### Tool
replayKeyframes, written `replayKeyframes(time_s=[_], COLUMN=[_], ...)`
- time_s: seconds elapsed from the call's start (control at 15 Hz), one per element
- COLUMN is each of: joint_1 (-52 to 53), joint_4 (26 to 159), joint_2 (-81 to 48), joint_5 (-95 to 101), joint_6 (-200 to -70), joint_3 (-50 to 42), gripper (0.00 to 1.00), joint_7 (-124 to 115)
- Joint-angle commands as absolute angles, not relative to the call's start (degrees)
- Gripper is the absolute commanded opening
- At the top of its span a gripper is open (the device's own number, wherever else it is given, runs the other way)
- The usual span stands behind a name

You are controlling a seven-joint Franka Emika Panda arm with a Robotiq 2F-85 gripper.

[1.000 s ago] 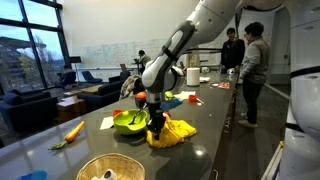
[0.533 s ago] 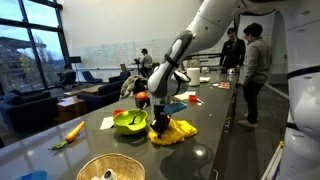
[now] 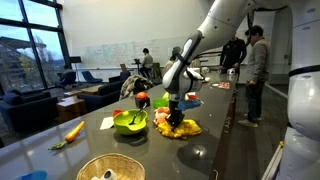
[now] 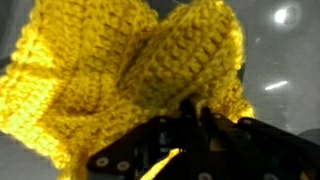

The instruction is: Wipe the gray counter with the yellow cloth, slide the yellow cloth off the gray counter

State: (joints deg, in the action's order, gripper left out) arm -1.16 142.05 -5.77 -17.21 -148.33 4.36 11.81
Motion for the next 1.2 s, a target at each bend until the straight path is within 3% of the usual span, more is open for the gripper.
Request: replayKeyframes(time_s=[0.0,0.67,0.73,0.8,1.07,1.13], joint_1=[-3.3,-7.12,-6.5,-6.46,-6.42,-6.42], joint_4=[147.1,148.44,146.95,146.87,146.78,146.78], joint_2=[-3.85,-2.5,-1.97,-1.94,-1.95,-1.95], joint_5=[-17.19,-12.35,-13.34,-13.39,-13.4,-13.4], joint_6=[-150.18,-149.1,-148.37,-148.35,-148.35,-148.35], joint_3=[1.27,-6.15,-5.72,-5.68,-5.58,-5.58], gripper=[0.02,0.02,0.32,0.08,0.32,0.33], joint_7=[13.92,14.24,13.13,13.09,13.06,13.06])
